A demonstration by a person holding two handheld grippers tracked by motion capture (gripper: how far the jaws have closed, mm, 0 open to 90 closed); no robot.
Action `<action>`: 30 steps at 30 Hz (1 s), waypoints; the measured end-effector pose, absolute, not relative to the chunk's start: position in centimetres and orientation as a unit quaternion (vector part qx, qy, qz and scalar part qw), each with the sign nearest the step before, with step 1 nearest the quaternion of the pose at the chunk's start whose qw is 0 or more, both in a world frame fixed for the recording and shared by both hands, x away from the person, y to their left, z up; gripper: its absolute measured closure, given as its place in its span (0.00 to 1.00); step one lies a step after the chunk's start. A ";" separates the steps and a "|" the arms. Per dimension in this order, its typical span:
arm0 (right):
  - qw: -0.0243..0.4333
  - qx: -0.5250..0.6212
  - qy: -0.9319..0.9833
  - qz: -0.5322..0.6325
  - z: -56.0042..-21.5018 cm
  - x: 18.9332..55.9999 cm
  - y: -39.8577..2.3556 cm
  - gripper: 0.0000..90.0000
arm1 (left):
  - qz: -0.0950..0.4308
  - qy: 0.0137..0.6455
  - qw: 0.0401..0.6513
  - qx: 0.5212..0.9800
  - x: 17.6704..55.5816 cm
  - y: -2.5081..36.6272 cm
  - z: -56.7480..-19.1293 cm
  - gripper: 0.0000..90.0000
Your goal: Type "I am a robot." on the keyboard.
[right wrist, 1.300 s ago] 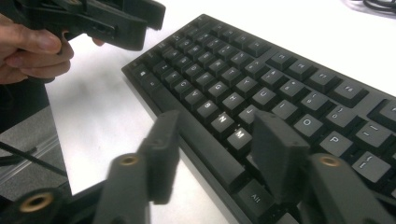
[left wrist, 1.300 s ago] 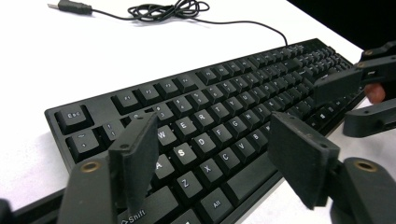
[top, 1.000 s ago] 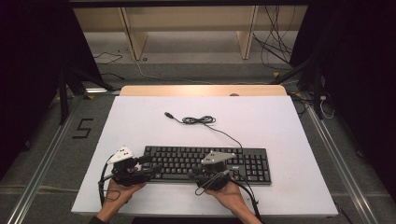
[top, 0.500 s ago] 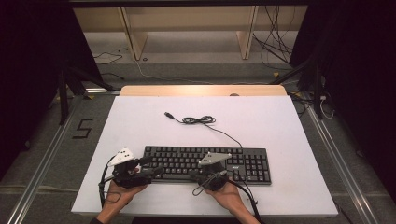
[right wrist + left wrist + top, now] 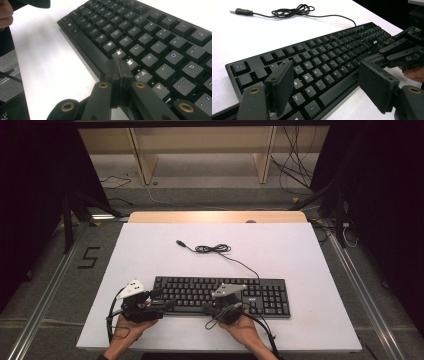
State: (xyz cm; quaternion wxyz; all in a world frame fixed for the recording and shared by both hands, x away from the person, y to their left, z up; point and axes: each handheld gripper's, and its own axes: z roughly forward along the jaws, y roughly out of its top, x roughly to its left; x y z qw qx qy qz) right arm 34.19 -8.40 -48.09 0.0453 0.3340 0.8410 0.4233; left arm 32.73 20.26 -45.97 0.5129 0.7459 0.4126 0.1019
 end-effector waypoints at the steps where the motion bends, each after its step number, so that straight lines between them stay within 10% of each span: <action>1: 0.046 0.334 0.841 0.423 -48.1 34.2 -8.4 1.00 | 0.102 0.413 0.513 0.746 32.7 20.3 -46.0 0.31; 30: 0.044 0.343 0.836 0.426 -48.2 34.3 -8.6 0.95 | 0.105 0.420 0.513 0.741 32.9 20.6 -46.0 0.31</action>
